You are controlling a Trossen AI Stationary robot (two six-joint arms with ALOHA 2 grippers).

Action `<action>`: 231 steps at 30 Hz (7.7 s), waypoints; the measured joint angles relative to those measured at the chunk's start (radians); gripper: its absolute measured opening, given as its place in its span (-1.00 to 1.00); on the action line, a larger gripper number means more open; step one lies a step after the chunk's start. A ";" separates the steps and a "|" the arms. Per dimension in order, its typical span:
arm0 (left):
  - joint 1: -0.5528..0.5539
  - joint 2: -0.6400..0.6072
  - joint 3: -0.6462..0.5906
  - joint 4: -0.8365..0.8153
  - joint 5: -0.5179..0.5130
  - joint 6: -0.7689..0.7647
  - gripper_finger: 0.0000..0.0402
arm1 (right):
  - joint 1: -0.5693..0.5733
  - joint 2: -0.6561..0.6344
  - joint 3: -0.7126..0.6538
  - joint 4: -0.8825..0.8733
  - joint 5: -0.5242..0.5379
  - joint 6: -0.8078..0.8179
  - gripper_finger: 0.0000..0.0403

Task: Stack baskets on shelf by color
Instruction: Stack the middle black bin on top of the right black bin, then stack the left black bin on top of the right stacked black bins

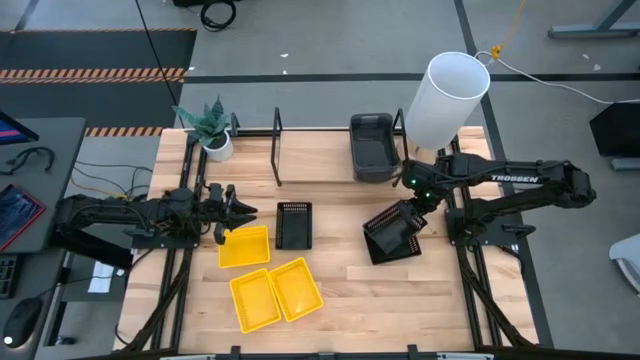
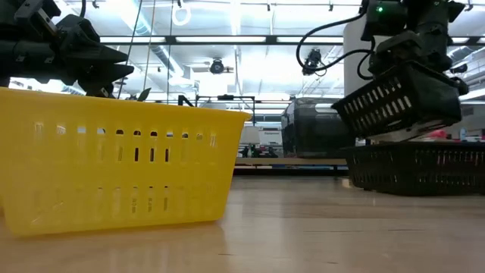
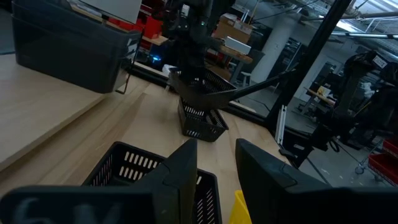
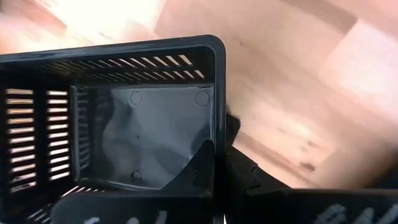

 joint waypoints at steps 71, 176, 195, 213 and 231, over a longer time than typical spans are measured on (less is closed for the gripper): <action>0.000 0.000 0.000 0.000 0.000 0.000 -0.42 | 0.458 0.298 0.167 -0.068 0.356 0.462 -0.19; 0.000 0.000 0.000 -0.001 0.000 0.000 -0.42 | 0.076 0.572 0.428 0.874 -0.055 -0.530 -0.30; 0.000 0.000 0.000 0.000 0.000 0.000 -0.42 | 0.323 0.574 0.428 0.824 0.292 -0.458 -0.30; 0.000 0.000 0.000 -0.001 0.000 0.000 -0.42 | 0.410 0.574 0.428 0.659 0.443 -0.315 -0.31; 0.000 0.022 0.000 0.010 0.001 0.000 -0.42 | 0.419 0.919 0.813 0.487 0.516 -0.277 -0.31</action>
